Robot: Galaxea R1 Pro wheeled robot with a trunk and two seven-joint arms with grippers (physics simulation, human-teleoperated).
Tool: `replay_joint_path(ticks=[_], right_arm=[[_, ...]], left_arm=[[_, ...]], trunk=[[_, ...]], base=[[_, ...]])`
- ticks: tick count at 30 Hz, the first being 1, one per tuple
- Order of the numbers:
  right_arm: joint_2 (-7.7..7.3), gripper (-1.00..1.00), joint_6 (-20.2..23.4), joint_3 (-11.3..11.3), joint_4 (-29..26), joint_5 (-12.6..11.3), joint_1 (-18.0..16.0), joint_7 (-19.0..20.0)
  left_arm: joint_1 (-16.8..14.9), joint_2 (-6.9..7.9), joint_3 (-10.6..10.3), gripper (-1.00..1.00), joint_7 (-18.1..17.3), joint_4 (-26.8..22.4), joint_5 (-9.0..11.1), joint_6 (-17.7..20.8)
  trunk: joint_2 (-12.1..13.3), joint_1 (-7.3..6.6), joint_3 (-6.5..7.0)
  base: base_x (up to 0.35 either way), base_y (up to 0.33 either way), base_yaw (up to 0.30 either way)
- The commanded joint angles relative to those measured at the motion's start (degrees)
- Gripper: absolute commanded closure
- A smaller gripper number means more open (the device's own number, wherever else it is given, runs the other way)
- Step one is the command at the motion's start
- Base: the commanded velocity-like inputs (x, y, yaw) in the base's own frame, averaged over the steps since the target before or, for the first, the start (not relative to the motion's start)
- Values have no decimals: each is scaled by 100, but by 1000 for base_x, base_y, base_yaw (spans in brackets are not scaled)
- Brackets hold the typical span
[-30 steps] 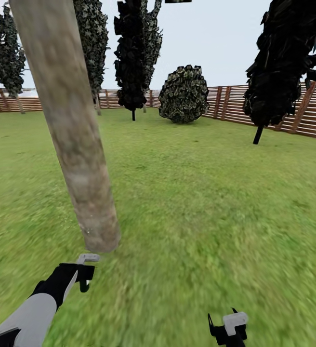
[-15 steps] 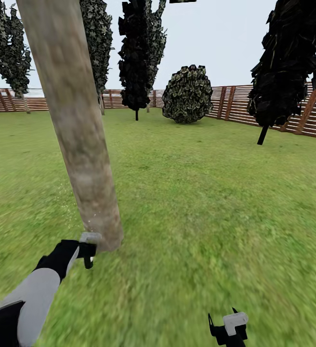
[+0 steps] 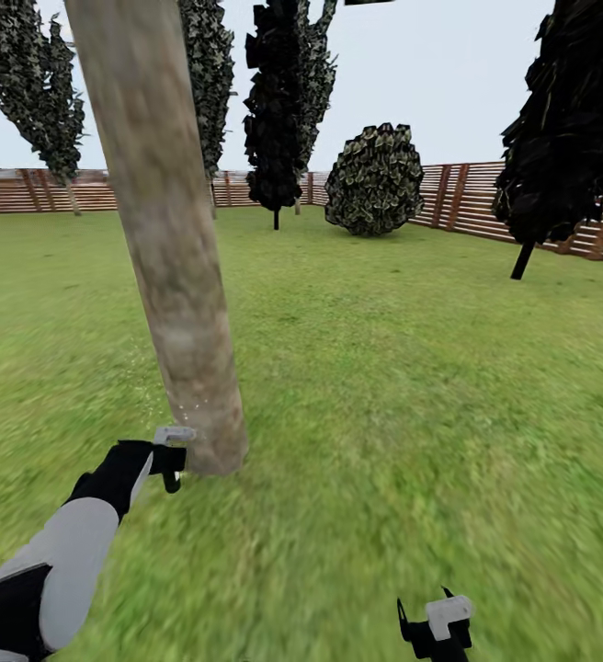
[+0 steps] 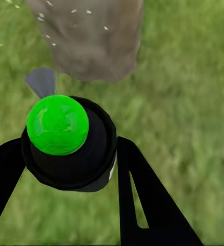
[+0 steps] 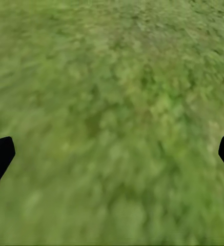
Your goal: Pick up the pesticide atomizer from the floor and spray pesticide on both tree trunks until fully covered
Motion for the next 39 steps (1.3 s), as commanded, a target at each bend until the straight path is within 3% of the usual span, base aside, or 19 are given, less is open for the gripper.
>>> replay_joint_path(ticks=[1,4,8,15,18,21,39], right_arm=[[1,-100,-18,-27,7,62,-4,-36],[2,-100,-14,-27,7,62,-4,-36],[2,-100,-12,-27,7,62,-4,-36],[-5,-100,-12,-27,7,62,-4,-36],[-7,-100,-12,-27,7,62,-4,-36],[-7,-100,-13,-27,6,62,-4,-36],[-7,-100,-12,-27,7,62,-4,-36]], left_arm=[[-10,65,41,100,-58,-22,-55,82],[10,181,34,100,-58,-29,-53,106],[-70,35,-1,100,-57,-62,-56,107],[-299,-28,-14,100,-63,-148,-46,137],[-306,-79,-347,100,-290,-157,-59,137],[-293,-79,-475,100,-414,-159,-55,141],[-232,-87,-493,100,-450,-138,-43,147]], trunk=[[-2,-1,-5],[-2,-1,-5],[-2,-1,-5],[-2,-1,-5],[-2,-1,-5],[-2,-1,-5],[-2,-1,-5]], base=[[0,0,275],[0,0,276],[0,0,276],[0,0,139],[0,0,7],[0,0,1],[137,-219,0]])
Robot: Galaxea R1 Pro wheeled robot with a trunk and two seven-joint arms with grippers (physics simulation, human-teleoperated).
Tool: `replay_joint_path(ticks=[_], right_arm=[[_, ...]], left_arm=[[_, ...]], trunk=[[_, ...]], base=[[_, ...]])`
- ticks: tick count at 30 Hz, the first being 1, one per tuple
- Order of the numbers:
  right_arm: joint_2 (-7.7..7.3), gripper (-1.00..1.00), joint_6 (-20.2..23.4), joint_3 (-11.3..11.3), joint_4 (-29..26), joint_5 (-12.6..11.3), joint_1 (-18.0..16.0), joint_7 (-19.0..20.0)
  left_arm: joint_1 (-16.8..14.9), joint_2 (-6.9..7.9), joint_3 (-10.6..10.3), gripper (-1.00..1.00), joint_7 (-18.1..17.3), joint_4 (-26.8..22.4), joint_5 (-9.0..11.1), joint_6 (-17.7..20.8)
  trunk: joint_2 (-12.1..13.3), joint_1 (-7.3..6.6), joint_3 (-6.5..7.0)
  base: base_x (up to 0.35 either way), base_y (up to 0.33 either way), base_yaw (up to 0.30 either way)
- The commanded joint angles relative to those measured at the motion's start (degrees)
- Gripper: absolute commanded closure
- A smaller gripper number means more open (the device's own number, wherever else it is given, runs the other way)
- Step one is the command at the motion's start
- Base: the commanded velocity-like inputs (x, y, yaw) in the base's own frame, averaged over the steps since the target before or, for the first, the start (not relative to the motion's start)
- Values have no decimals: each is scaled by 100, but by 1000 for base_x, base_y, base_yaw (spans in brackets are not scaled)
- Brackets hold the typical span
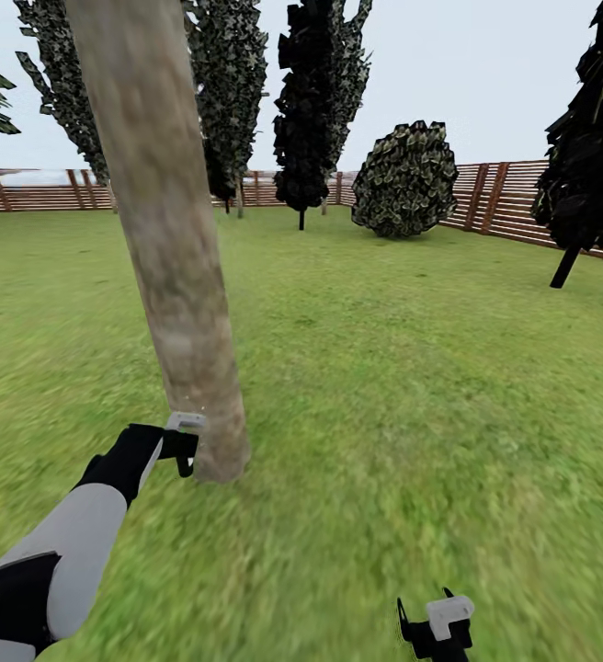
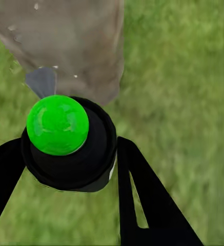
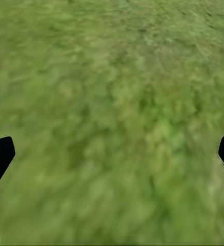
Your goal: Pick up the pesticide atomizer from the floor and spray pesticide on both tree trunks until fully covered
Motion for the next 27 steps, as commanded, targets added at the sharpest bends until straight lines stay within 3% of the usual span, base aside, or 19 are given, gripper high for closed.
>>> replay_joint_path(ticks=[1,4,11,13,15,19,27], right_arm=[[0,-100,-12,-27,8,61,-4,-36],[0,-100,-12,-27,8,61,-4,-36],[0,-100,-12,-27,8,61,-4,-36],[0,-100,-12,-27,8,61,-4,-36],[0,-100,-12,-27,8,63,-4,-34],[0,-100,-12,-27,8,62,-4,-35],[0,-100,-12,-27,8,64,-4,-30]], left_arm=[[-3,-3,39,100,-88,-12,-59,22],[-6,23,19,100,-359,-17,-71,22],[-33,63,-5,100,-423,-17,-94,17],[-30,95,-258,100,-630,-16,-121,57],[-40,290,-465,100,-911,-23,-158,204],[-81,596,-567,100,-1162,-38,-225,274],[-1,669,-645,100,-1172,-123,-293,297]], trunk=[[-2,0,-5],[-2,0,-5],[-2,0,-5],[-2,0,-5],[-2,0,-5],[-2,0,-5],[-2,0,-5]], base=[[50,-265,0],[6,-271,0],[-26,-272,0],[72,-194,0],[70,-91,0],[15,-17,0],[0,0,0]])
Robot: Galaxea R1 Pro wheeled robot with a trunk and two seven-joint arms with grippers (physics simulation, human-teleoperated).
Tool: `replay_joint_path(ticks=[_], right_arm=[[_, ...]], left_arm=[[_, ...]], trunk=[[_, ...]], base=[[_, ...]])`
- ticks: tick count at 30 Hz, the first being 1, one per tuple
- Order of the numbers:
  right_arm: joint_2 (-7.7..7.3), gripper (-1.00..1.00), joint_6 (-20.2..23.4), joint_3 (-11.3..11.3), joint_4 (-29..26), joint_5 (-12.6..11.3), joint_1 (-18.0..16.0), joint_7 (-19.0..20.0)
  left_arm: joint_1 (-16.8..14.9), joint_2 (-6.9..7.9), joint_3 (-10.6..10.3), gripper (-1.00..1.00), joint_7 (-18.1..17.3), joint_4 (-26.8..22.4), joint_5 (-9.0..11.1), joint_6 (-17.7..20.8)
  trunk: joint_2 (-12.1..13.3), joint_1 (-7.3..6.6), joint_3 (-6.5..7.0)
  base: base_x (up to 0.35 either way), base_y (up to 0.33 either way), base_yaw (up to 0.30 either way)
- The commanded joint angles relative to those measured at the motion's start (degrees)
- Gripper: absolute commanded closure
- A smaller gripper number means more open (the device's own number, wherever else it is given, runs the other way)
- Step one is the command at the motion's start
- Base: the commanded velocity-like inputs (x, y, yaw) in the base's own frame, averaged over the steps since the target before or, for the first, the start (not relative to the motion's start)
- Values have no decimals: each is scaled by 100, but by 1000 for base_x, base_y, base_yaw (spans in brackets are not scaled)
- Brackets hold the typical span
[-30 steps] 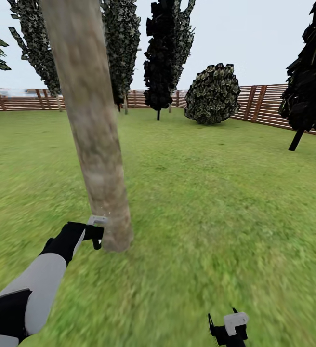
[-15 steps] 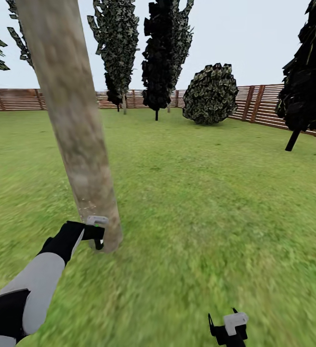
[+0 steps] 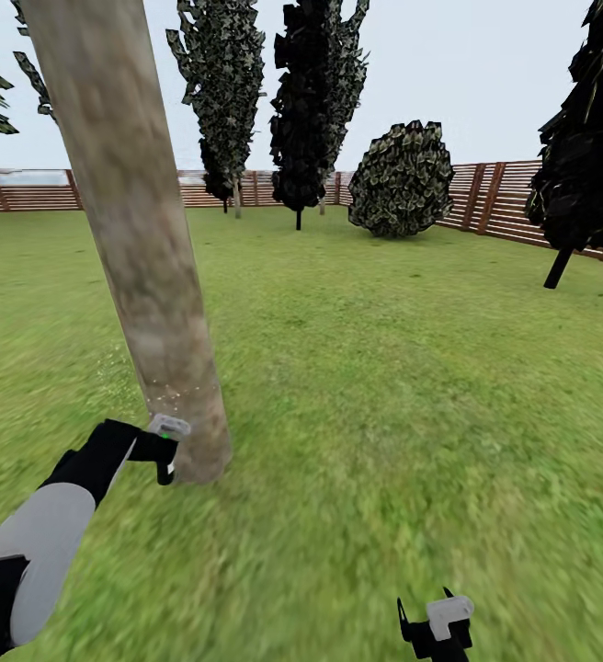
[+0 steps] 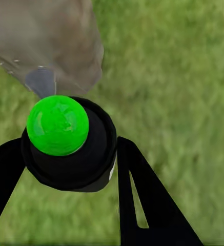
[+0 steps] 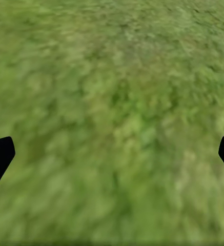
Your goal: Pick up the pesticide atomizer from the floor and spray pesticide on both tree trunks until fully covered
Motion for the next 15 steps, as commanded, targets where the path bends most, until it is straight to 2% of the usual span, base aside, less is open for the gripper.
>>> replay_joint_path(ticks=[1,4,6,8,11,15], right_arm=[[0,-100,-14,-28,7,60,-4,-34],[0,-100,-14,-25,7,64,-4,-32],[0,-100,-14,-25,7,67,-4,-32],[0,-100,-14,-25,7,67,-4,-32],[0,-100,-14,-24,7,68,-4,-32],[0,-100,-14,-25,7,66,-4,-32]], left_arm=[[19,-26,46,100,-46,17,-53,4],[130,-108,60,100,-41,50,-24,-16],[262,-319,71,100,-31,59,-19,-31],[302,-411,77,100,-29,65,-36,-48],[349,-334,121,100,-28,69,-35,-73],[654,-140,130,100,-21,66,-31,-88]], trunk=[[-2,-1,-5],[-2,-1,-5],[-2,-1,-5],[-2,-1,-5],[-2,-1,-5],[-2,-1,-5]], base=[[0,0,0],[0,0,0],[0,0,0],[0,0,0],[0,0,0],[0,0,0]])
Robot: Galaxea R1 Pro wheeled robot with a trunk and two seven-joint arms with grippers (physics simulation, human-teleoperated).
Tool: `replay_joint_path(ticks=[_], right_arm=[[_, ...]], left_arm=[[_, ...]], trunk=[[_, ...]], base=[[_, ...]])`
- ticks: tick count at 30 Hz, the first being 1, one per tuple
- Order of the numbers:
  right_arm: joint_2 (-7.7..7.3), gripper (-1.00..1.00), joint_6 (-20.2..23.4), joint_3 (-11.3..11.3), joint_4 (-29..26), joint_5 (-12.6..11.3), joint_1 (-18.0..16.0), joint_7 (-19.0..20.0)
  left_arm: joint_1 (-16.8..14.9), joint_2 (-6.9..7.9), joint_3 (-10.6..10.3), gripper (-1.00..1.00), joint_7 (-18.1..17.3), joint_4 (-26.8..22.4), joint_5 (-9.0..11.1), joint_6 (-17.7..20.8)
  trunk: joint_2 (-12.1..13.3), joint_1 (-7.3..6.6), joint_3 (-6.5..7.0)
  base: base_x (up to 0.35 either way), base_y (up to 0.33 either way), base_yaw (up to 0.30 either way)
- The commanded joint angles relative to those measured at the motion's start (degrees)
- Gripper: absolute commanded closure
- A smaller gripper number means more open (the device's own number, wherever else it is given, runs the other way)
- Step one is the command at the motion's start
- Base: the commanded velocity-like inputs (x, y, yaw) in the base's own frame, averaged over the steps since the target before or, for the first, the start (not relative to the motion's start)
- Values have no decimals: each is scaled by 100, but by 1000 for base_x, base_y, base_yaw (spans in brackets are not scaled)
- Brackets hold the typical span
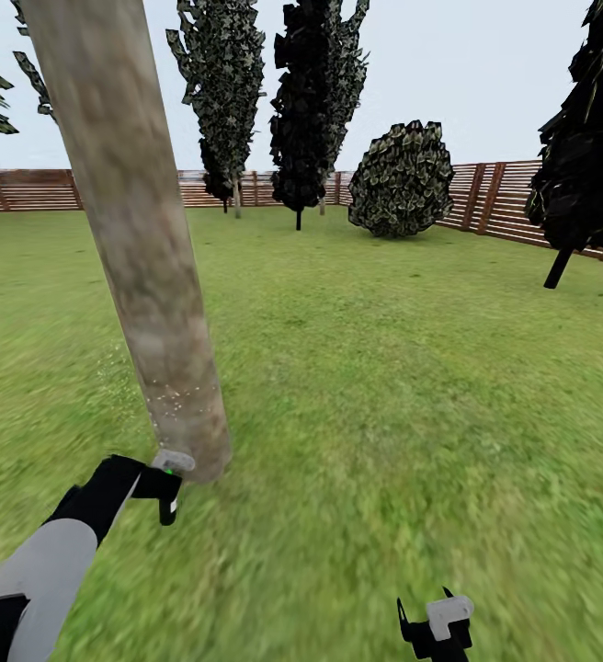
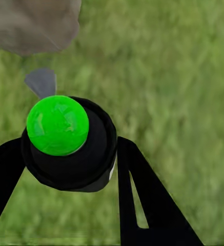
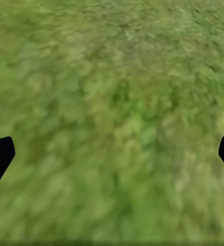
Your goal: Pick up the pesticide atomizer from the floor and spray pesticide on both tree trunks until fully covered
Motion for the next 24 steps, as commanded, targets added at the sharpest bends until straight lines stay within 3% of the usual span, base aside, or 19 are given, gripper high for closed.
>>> replay_joint_path(ticks=[1,7,15,19,24], right_arm=[[0,-100,-14,-28,7,58,-4,-34],[15,-100,-14,-22,7,58,-4,-27],[18,-100,-14,-22,7,63,-4,-27],[18,-100,-14,-22,7,61,-4,-32],[23,-100,-21,-22,7,63,-4,-42]], left_arm=[[73,-1,36,100,-54,-14,-23,17],[228,-91,57,100,168,-5,77,23],[243,-81,73,100,218,76,138,-32],[296,-23,320,100,228,185,240,-158],[391,-32,380,100,523,208,252,-319]], trunk=[[-3,-2,-4],[-3,-2,-8],[-3,-2,-36],[-3,-2,-41],[-3,-2,-41]], base=[[0,0,0],[69,-163,14],[232,-191,127],[240,-174,43],[212,-192,4]])
